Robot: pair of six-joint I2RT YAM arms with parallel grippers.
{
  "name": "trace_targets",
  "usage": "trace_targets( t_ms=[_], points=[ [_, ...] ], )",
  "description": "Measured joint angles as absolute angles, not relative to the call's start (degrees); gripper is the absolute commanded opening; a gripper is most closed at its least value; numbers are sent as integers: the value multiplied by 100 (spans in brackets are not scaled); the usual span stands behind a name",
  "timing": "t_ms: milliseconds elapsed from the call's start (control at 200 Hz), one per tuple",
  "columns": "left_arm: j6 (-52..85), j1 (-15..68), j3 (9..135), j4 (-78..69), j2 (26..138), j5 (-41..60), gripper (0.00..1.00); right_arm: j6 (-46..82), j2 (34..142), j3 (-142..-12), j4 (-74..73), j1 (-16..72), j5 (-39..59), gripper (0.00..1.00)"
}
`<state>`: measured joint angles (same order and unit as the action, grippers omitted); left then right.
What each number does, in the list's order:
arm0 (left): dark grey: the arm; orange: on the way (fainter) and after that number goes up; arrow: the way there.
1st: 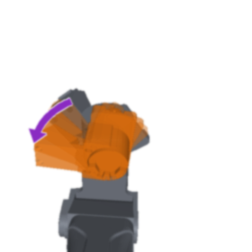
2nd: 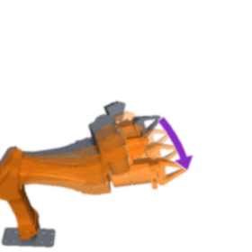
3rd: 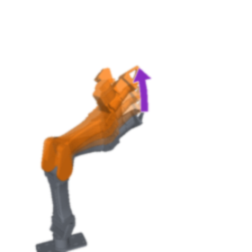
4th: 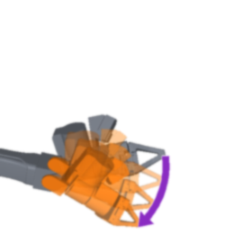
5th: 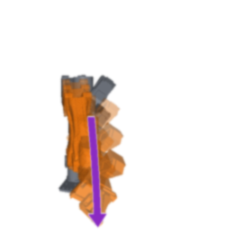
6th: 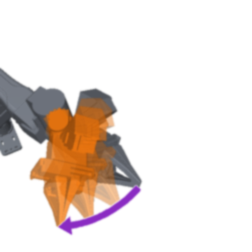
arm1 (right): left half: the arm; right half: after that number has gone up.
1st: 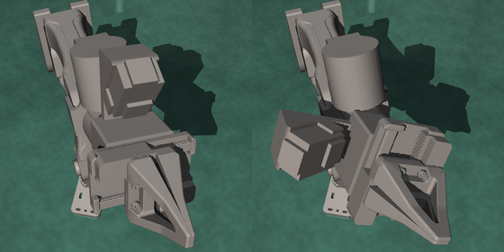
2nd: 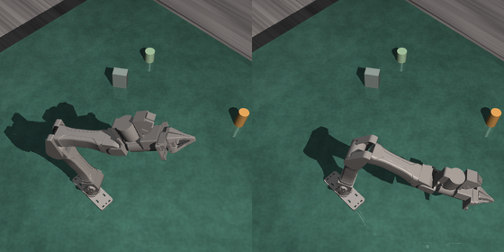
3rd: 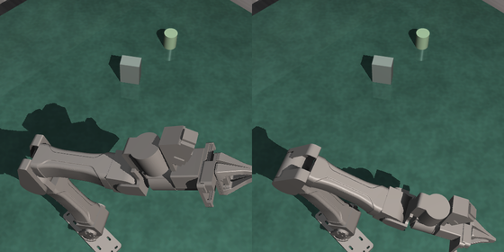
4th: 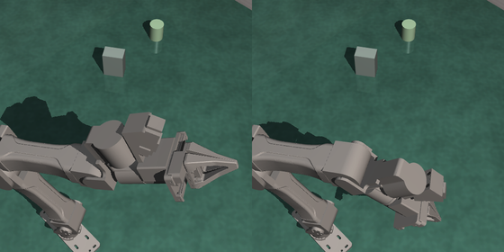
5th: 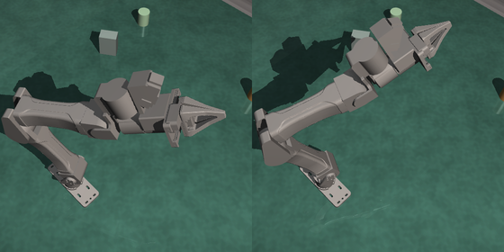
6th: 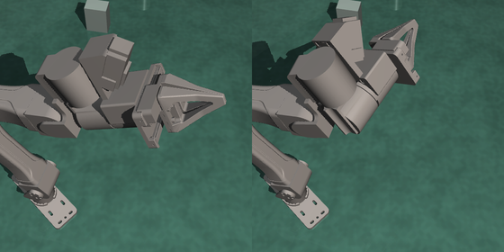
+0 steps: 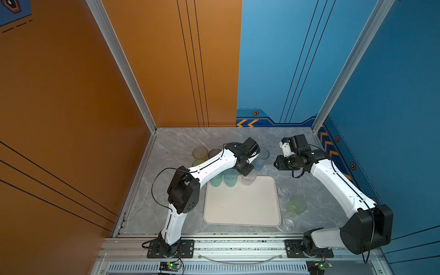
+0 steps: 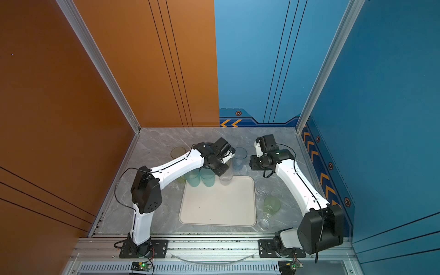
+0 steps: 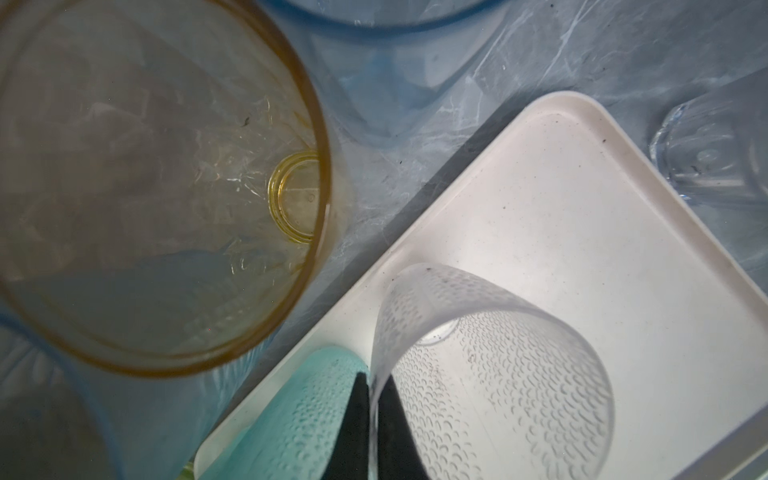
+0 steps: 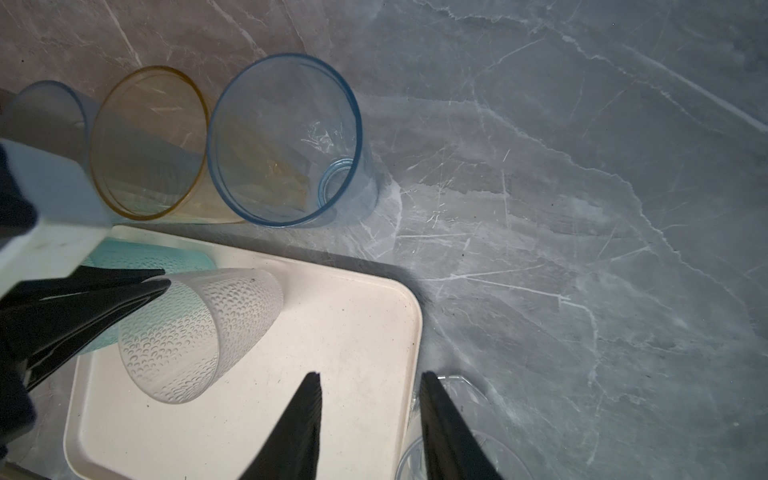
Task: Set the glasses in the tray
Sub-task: 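Lower the clear dimpled cup onto the tray with the left gripper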
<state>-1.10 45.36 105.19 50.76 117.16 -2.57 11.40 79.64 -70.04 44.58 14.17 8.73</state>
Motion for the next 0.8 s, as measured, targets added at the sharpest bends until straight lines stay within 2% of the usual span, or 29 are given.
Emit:
trace_targets(
  t_ms=[801],
  points=[
    [-108,4532,10501,5074,11885,-257,1,1140,8005,-7008,4458,1468,814,38]
  ],
)
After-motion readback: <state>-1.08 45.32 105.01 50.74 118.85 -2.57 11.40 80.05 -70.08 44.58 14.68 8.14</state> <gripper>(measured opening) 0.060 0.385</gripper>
